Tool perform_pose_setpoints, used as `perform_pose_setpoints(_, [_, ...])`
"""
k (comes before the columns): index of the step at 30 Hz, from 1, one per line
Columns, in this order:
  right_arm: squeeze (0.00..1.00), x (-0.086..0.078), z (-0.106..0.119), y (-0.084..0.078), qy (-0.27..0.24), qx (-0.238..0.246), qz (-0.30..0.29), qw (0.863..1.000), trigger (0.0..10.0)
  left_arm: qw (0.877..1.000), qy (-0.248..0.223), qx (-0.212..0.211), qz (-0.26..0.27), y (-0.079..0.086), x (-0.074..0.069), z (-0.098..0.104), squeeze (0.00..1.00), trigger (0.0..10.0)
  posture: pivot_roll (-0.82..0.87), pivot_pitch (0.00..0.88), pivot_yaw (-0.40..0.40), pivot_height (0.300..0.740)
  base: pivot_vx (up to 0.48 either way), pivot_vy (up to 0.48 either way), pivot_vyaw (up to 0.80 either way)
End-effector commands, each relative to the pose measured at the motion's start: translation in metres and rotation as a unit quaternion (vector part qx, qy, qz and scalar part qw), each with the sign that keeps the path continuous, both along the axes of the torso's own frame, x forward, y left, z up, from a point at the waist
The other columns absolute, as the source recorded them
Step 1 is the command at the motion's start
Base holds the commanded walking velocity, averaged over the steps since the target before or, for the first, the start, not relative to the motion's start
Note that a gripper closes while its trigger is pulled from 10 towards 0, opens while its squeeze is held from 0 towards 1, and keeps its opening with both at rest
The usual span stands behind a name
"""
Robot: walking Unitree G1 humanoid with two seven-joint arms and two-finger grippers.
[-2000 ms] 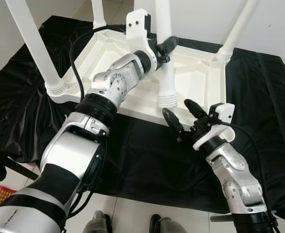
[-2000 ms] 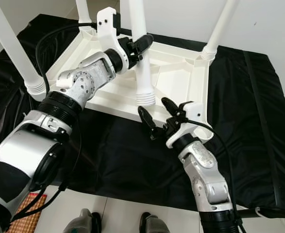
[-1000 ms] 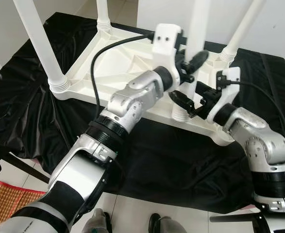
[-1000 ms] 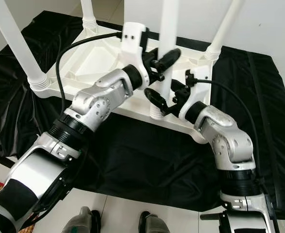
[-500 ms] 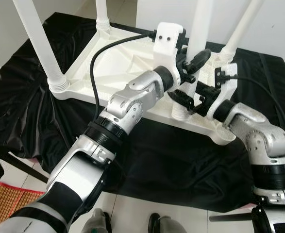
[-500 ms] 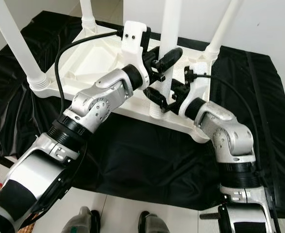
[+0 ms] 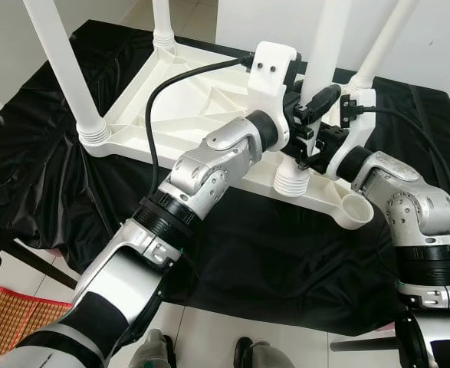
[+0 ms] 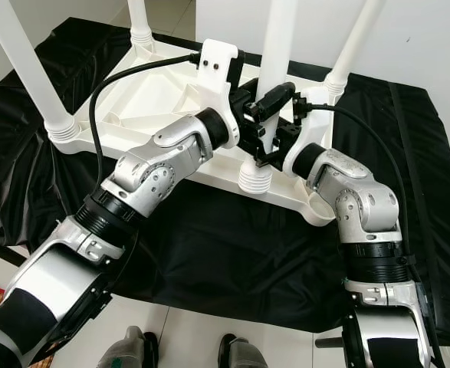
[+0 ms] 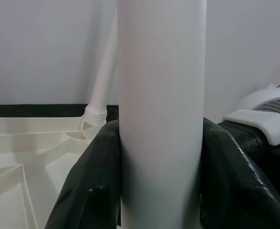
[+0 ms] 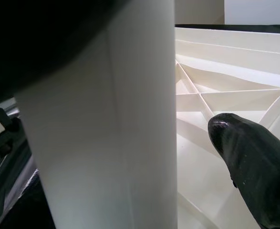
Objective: Building children table
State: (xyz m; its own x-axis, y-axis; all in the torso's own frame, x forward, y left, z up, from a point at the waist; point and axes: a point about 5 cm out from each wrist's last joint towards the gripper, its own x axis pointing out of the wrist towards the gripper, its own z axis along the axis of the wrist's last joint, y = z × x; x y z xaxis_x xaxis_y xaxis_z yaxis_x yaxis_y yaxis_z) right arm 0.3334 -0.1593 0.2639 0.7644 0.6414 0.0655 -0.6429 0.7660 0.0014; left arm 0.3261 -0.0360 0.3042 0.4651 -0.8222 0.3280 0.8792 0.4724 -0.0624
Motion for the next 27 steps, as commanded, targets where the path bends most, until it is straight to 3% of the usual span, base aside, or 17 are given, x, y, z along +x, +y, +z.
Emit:
perform_pose_setpoints(1, [0.00, 0.0009, 0.0042, -0.0023, -0.005, 0.002, -0.001, 1.000, 9.2, 0.968, -0.089, 0.030, -0.235, -0.0131, -0.0309, 0.0004, 0.00, 10.0, 0.06, 0.152, -0.069, 0.740, 0.000, 0.000, 0.00])
perform_pose_setpoints(3, [0.00, 0.0011, 0.0042, -0.0025, -0.003, 0.002, -0.001, 1.000, 9.2, 0.967, -0.089, 0.031, -0.235, -0.0133, -0.0310, 0.0001, 0.00, 10.0, 0.06, 0.152, -0.069, 0.740, 0.000, 0.000, 0.00])
perform_pose_setpoints(4, [0.00, 0.0005, 0.0039, -0.0022, -0.001, 0.003, 0.003, 1.000, 1.0, 0.967, -0.090, 0.032, -0.235, -0.0134, -0.0312, 0.0000, 0.00, 10.0, 0.06, 0.152, -0.069, 0.740, 0.000, 0.000, 0.00])
perform_pose_setpoints(5, [0.00, 0.0001, 0.0036, -0.0020, 0.001, 0.003, 0.005, 1.000, 0.4, 0.967, -0.091, 0.032, -0.235, -0.0135, -0.0314, 0.0000, 0.00, 10.0, 0.06, 0.152, -0.069, 0.740, 0.000, 0.000, 0.00])
perform_pose_setpoints(6, [0.00, -0.0003, 0.0033, -0.0017, 0.003, 0.004, 0.008, 1.000, 1.4, 0.967, -0.092, 0.033, -0.235, -0.0134, -0.0315, -0.0001, 0.00, 10.0, 0.06, 0.152, -0.069, 0.740, 0.000, 0.000, 0.00])
perform_pose_setpoints(7, [0.00, -0.0007, 0.0026, -0.0012, 0.007, 0.007, 0.011, 1.000, 0.0, 0.967, -0.093, 0.034, -0.234, -0.0134, -0.0315, -0.0001, 0.00, 10.0, 0.06, 0.152, -0.069, 0.740, 0.000, 0.000, 0.00])
perform_pose_setpoints(20, [0.00, -0.0012, -0.0037, -0.0042, 0.044, -0.002, 0.013, 0.999, 0.0, 0.966, -0.120, 0.052, -0.225, -0.0129, -0.0304, 0.0040, 0.00, 10.0, 0.05, 0.160, -0.074, 0.740, 0.000, 0.000, 0.00])
perform_pose_setpoints(21, [0.00, -0.0009, -0.0043, -0.0046, 0.045, -0.004, 0.012, 0.999, 7.2, 0.964, -0.122, 0.052, -0.229, -0.0136, -0.0316, 0.0041, 0.00, 10.0, 0.05, 0.160, -0.074, 0.740, 0.000, 0.000, 0.00])
perform_pose_setpoints(22, [0.00, 0.0001, -0.0051, -0.0053, 0.049, -0.002, 0.006, 0.999, 10.0, 0.963, -0.123, 0.053, -0.235, -0.0143, -0.0332, 0.0040, 0.00, 10.0, 0.05, 0.160, -0.074, 0.740, 0.000, 0.000, 0.00])
perform_pose_setpoints(24, [0.00, 0.0006, -0.0049, -0.0058, 0.051, 0.000, 0.003, 0.999, 10.0, 0.962, -0.123, 0.052, -0.236, -0.0146, -0.0338, 0.0042, 0.00, 10.0, 0.05, 0.165, -0.072, 0.740, 0.000, 0.000, 0.00])
perform_pose_setpoints(25, [0.00, 0.0016, -0.0048, -0.0068, 0.052, 0.001, -0.004, 0.999, 10.0, 0.962, -0.115, 0.047, -0.243, -0.0146, -0.0344, 0.0041, 1.00, 10.0, 0.05, 0.165, -0.072, 0.740, 0.000, 0.000, 0.00])
perform_pose_setpoints(27, [0.00, 0.0028, -0.0045, -0.0081, 0.051, 0.002, -0.013, 0.999, 10.0, 0.961, -0.106, 0.042, -0.251, -0.0143, -0.0352, 0.0039, 1.00, 10.0, 0.05, 0.165, -0.072, 0.740, 0.000, 0.000, 0.00])
